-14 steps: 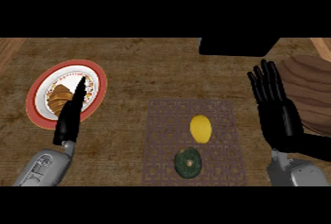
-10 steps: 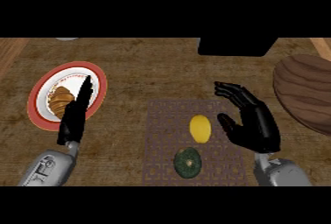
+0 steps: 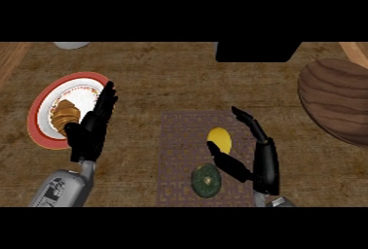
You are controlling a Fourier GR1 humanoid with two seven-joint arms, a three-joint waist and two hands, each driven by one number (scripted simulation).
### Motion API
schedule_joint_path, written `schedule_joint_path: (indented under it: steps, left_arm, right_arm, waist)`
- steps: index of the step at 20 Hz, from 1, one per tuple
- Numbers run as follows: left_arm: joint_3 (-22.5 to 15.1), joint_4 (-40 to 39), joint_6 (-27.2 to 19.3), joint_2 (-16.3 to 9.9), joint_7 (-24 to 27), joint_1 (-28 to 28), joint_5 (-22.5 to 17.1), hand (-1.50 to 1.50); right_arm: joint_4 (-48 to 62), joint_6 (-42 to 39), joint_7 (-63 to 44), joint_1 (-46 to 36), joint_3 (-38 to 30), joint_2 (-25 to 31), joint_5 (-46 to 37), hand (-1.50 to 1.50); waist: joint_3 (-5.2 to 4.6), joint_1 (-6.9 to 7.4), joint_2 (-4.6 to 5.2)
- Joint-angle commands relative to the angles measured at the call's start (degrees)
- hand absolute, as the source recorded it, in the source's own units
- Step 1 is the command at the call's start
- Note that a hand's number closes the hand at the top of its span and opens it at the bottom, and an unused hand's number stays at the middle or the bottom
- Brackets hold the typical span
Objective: Pick the lemon from the placemat and place it in the bowl
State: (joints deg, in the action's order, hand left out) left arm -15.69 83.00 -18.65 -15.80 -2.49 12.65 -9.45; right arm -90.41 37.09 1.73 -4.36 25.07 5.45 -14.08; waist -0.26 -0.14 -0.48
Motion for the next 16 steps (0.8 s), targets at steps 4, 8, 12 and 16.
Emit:
schedule_joint_path:
  steps: [4, 8, 12, 16]
  left_arm:
    - [0.8, 3.4, 2.1, 0.4, 0.3, -2.4, -0.7, 0.0]
    - [1.8, 2.4, 4.2, 0.0, 0.8, -2.9, -2.1, 0.0]
    - [0.9, 4.7, 2.5, 0.7, 0.0, -3.9, -0.2, 0.0]
    - [-1.4, 4.9, 1.1, 2.9, -1.2, -3.2, 2.0, 0.0]
  right_arm:
    - [-5.4, 16.1, -1.3, 6.0, 11.2, -5.3, -18.2, -1.5]
    - [-13.2, 8.4, -21.1, 7.8, 8.4, -3.9, -34.4, -1.5]
    - [-19.1, -3.0, -36.8, 5.3, 6.5, -5.4, -43.5, -1.5]
    - [-20.8, -14.3, -50.8, -4.9, 5.1, -5.4, -41.8, -1.5]
  waist:
    - [0.2, -0.08, 0.28]
    - [0.04, -0.78, 0.15]
    - [0.08, -0.43, 0.16]
    - [0.14, 0.21, 0.35]
